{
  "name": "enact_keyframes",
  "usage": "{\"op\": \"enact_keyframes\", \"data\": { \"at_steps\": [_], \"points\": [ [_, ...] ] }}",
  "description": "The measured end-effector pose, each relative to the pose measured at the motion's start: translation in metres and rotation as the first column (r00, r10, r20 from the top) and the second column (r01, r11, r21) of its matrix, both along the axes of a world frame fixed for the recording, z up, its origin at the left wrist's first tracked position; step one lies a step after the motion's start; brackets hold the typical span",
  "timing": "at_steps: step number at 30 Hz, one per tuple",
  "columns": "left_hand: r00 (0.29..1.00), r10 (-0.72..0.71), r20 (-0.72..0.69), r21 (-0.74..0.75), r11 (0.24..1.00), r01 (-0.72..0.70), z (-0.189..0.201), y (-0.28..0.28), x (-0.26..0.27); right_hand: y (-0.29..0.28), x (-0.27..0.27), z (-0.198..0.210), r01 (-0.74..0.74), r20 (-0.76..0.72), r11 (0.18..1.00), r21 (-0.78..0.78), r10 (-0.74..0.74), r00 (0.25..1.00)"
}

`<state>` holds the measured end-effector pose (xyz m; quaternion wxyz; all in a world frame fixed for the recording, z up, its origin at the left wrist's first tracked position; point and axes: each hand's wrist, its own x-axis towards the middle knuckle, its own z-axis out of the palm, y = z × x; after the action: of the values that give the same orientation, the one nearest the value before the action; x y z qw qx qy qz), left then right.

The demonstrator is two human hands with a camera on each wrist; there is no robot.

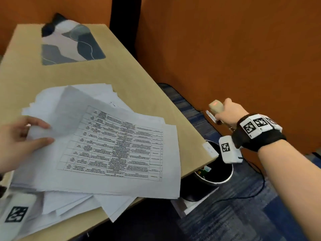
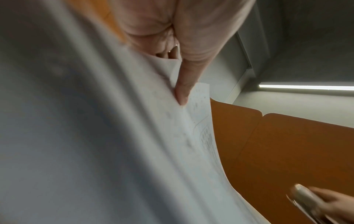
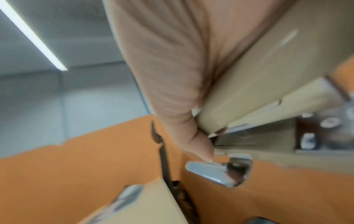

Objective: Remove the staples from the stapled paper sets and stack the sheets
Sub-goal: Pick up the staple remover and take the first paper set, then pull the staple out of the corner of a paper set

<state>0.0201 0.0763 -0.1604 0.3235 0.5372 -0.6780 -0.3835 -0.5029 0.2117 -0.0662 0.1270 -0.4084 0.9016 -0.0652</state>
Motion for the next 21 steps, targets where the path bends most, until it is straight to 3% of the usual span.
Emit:
{"op": "enact_keyframes", "data": {
  "at_steps": [3,6,9,12,18,21],
  "points": [
    [0.999,0.026,0.038,-0.065,0.998,-0.023,0.050,0.026,-0.024,-0.054,0.048,0.037,-0.308,-0.130,0.948,-0.082,0.296,0.946],
    [1.000,0.012,0.014,-0.122,0.992,-0.010,0.076,0.035,-0.035,-0.114,0.101,0.040,-0.540,-0.246,0.841,0.035,0.531,0.811],
    [0.992,0.069,0.104,-0.203,0.978,-0.047,0.085,0.035,-0.035,-0.158,0.142,0.019,-0.631,-0.255,0.743,0.223,0.669,0.698],
    [0.977,0.121,0.177,-0.219,0.972,-0.081,0.094,0.036,-0.041,-0.178,0.161,-0.001,-0.660,-0.252,0.680,0.320,0.732,0.633],
    [0.988,0.034,0.153,-0.185,0.983,-0.006,0.098,0.034,-0.043,-0.186,0.172,-0.022,-0.636,-0.169,0.677,0.370,0.723,0.670],
    [0.981,0.015,0.194,-0.221,0.975,0.029,0.099,0.031,-0.045,-0.178,0.179,-0.008,-0.654,-0.045,0.729,0.202,0.674,0.737]
  ]
}}
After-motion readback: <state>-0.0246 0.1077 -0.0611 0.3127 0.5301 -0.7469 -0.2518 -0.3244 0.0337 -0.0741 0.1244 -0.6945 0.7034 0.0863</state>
